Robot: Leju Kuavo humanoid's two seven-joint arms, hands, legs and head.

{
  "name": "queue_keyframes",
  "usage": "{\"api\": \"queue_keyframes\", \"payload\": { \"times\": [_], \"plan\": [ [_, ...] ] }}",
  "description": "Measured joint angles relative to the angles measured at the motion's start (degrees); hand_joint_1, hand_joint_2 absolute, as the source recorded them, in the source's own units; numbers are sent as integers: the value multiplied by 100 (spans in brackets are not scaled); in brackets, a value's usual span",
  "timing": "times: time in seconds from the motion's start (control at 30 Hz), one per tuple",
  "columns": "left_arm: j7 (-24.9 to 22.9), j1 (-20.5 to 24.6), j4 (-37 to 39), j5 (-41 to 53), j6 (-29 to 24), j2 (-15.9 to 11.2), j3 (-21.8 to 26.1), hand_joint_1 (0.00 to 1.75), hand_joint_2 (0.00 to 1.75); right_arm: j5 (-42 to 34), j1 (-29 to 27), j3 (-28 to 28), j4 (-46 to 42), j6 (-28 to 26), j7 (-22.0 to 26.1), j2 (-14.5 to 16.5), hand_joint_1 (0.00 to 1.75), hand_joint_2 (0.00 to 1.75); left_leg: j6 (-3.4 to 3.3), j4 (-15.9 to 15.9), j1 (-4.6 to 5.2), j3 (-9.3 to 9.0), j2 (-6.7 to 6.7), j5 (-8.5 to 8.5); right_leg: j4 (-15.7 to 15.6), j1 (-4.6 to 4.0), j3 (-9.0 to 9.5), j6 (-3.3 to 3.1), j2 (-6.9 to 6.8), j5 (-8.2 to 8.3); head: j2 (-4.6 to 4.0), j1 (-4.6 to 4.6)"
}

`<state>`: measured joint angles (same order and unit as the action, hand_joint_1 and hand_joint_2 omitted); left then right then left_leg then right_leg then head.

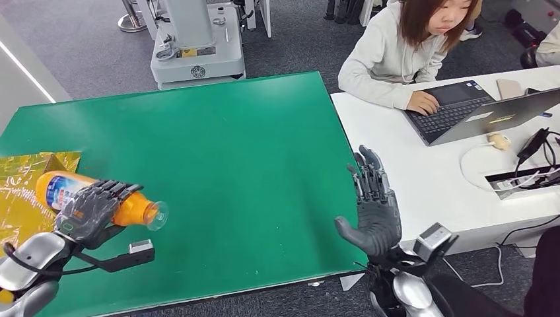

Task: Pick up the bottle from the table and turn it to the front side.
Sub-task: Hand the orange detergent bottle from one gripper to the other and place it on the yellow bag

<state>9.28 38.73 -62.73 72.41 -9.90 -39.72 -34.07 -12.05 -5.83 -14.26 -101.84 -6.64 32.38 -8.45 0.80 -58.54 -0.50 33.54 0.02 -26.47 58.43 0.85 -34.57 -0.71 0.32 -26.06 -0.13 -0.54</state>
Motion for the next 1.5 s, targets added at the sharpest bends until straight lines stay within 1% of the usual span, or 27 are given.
{"api": "queue_keyframes", "payload": {
  "times": [0.07,0.17,0.27,0.33,0.4,0.47,0.53,0.6,0.7,0.77,0.93,1.03,1.1,1.23,1.5],
  "plan": [
    [-30,-305,-58,5,175,-195,171,175,175,97,-246,188,-186,49,3,10,0,175,1,1,-1,0,2,-1,0,-1,-2,-3,2,-3,0,0],
    [-58,-721,-159,32,336,-398,425,175,175,214,-495,358,-380,79,-8,49,0,175,1,2,-2,1,2,-1,-1,-2,-4,-9,1,-8,0,-1],
    [-184,-1189,-293,84,627,-529,742,175,175,325,-632,451,-512,154,-56,132,0,175,4,4,-3,0,8,-6,0,-3,-1,-11,7,-10,0,0],
    [-329,-1669,-392,235,766,-571,1086,175,175,446,-722,504,-605,277,-105,220,0,175,10,5,-3,-6,20,-10,0,-3,-2,-11,22,-10,0,1],
    [-434,-2190,-452,536,789,-538,1492,175,175,594,-770,542,-696,418,-172,320,0,175,12,5,-3,-8,28,-13,-1,-3,-5,-12,32,-11,0,-1],
    [-507,-2614,-463,894,713,-437,1842,175,175,721,-773,549,-760,513,-223,407,0,175,11,5,-4,-7,30,-16,-2,-4,-7,-12,33,-12,0,-1],
    [-564,-2898,-454,1178,606,-311,2091,175,175,810,-764,548,-798,559,-254,472,0,175,10,5,-5,-6,27,-18,-2,-5,-5,-11,28,-13,0,-2],
    [-636,-3049,-373,1421,440,-131,2272,175,175,899,-747,543,-819,577,-282,523,0,175,9,5,-5,-4,22,-18,-3,-5,-3,-11,19,-13,0,-1],
    [-782,-3071,-103,1669,130,193,2389,175,175,992,-715,520,-837,579,-317,575,0,175,8,4,-6,-3,15,-18,-3,-5,1,-11,8,-13,0,-2],
    [-919,-2994,123,1709,-75,367,2387,175,175,1027,-685,500,-842,581,-339,592,0,175,8,3,-6,-3,13,-18,-3,-5,1,-11,6,-12,0,-1],
    [-1515,-2457,992,1726,-871,854,2177,175,175,1068,-467,342,-757,590,-405,603,0,175,5,1,-6,-4,1,-15,-2,-5,7,-13,-7,-9,0,-1],
    [-1809,-2168,1506,1726,-1265,1064,1953,175,175,1065,-321,209,-613,600,-409,603,0,175,5,1,-6,-5,3,-14,-1,-6,6,-14,-4,-8,0,-1],
    [-1861,-2061,1755,1727,-1417,1166,1858,175,175,1063,-251,136,-521,596,-407,603,0,175,5,0,-7,-6,3,-14,-1,-6,5,-14,-4,-8,0,-2],
    [-1868,-1956,2064,1729,-1488,1290,1775,175,175,1063,-194,68,-410,580,-402,603,0,175,6,0,-7,-4,3,-15,-1,-7,3,-14,-3,-10,0,-2],
    [-1872,-1884,2253,1740,-1493,1383,1716,175,175,1063,-155,-4,-308,578,-400,603,0,175,8,0,-7,-3,3,-19,-2,-7,1,-14,-2,-14,0,-1]
  ]
}}
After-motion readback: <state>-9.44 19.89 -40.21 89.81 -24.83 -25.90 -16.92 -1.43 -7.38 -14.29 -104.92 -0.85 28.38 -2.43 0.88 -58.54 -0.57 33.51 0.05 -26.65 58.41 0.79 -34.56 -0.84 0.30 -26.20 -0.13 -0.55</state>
